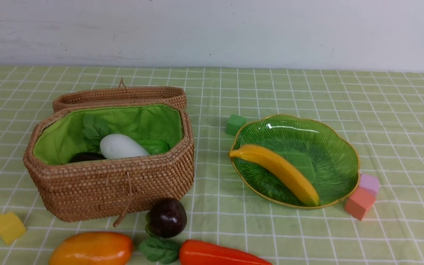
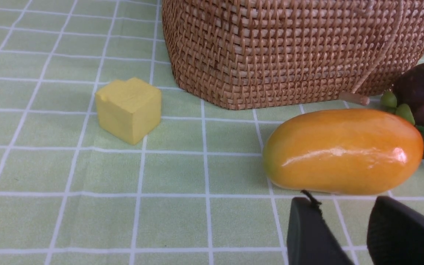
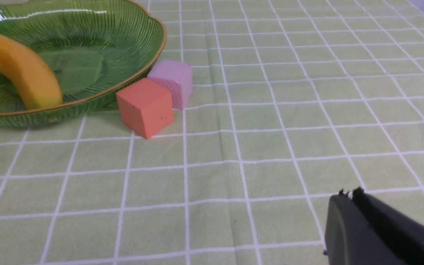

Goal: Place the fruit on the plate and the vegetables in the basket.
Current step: Use the left arm to grab a carrot and put it into the left basket

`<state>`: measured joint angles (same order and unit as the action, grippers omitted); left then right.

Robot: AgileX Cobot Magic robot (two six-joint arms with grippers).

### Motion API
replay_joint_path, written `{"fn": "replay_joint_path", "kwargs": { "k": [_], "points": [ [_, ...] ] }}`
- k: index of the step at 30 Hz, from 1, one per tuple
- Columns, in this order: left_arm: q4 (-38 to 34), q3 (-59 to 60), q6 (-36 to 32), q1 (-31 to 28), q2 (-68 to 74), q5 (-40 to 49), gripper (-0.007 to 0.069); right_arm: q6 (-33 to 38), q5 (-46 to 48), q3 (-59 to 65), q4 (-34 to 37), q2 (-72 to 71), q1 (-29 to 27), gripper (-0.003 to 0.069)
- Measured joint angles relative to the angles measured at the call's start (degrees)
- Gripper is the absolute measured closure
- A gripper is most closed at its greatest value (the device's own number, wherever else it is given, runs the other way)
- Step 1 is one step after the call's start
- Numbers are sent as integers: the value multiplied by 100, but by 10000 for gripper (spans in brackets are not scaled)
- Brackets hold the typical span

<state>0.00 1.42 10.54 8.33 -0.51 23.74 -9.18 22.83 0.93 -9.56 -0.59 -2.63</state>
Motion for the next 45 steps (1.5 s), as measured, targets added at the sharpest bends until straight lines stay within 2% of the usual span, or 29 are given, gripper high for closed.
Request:
{"fn": "replay_joint_path", "kwargs": {
  "k": [32, 35, 38, 39, 40, 41, 45],
  "points": [
    [0, 0, 0, 0, 0, -10, 386, 0, -47, 11, 0, -5, 0, 602],
    [-162, 23, 64, 0, 0, -250, 386, 0, -47, 11, 0, -5, 0, 599],
    [-937, 31, 462, 0, 0, -1332, 386, 0, -47, 11, 0, -5, 0, 594],
    [-1243, 31, 630, 0, 0, -1977, 386, 0, -47, 11, 0, -5, 0, 593],
    [-1305, 31, 694, 0, 0, -2094, 386, 0, -47, 11, 0, -5, 0, 592],
    [-1851, 31, 954, 0, 0, -3190, 386, 0, -47, 11, 0, -5, 0, 589],
    [-2526, 17, 1366, 0, 0, -4976, 386, 0, -47, 11, 0, -5, 0, 583]
  ]
}}
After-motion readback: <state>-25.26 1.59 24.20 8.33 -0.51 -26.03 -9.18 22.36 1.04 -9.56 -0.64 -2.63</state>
